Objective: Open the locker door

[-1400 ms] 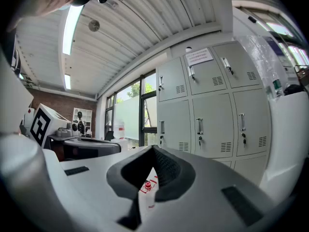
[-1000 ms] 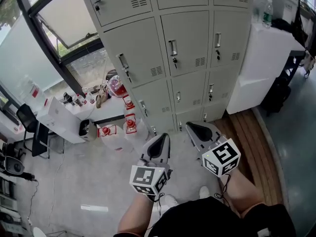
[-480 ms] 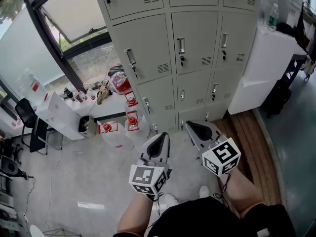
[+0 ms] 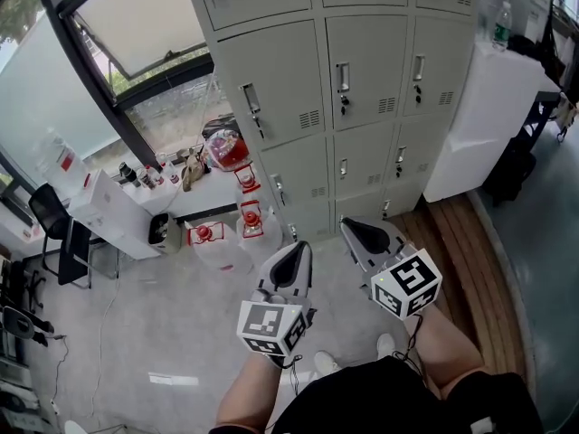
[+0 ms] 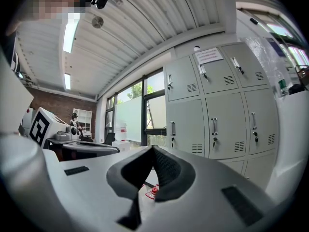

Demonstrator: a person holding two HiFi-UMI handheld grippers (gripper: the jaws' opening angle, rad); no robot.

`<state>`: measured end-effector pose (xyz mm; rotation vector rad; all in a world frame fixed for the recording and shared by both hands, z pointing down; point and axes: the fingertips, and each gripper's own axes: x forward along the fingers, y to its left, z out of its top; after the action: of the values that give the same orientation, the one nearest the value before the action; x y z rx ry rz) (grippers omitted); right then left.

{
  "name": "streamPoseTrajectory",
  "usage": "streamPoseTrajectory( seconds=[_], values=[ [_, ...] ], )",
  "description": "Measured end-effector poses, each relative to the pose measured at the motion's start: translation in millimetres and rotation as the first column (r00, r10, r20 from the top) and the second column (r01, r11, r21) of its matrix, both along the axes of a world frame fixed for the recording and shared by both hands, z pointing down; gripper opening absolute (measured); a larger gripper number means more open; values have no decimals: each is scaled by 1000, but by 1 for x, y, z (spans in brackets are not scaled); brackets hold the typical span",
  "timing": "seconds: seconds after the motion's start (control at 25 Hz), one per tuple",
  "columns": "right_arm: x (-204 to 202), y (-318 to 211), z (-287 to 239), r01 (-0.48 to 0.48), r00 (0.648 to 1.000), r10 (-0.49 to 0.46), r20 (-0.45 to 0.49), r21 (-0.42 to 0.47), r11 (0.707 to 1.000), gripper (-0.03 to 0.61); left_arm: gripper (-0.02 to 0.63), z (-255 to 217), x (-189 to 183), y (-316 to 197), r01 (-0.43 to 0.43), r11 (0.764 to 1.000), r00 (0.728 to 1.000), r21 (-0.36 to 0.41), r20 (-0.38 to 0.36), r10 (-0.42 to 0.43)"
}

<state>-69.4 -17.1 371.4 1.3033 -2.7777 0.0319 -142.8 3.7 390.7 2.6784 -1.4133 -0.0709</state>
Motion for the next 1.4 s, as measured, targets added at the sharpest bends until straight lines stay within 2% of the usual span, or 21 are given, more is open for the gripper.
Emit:
streamPoseTrajectory(
  seconds=[0.28, 0.56, 0.96, 1.4],
  values=[
    [-16, 0, -1, -26, 1000, 26, 10, 6, 1000, 54, 17, -1, -15, 0, -26, 1000, 1000, 7, 7, 25],
    [-9, -12, 2, -42, 999, 42, 9, 2, 999, 54, 17, 4, -6, -7, -48, 999, 999, -4, 14, 48],
    [10, -62, 2, -21, 999, 21, 24, -10, 1000, 54, 17, 1, 13, -51, -28, 1000, 999, -6, 31, 28],
    [46, -137, 2, -1, 1000, 1, 23, -22, 1000, 53, 17, 3, 53, -117, -10, 1000, 1000, -17, 20, 11]
  ],
)
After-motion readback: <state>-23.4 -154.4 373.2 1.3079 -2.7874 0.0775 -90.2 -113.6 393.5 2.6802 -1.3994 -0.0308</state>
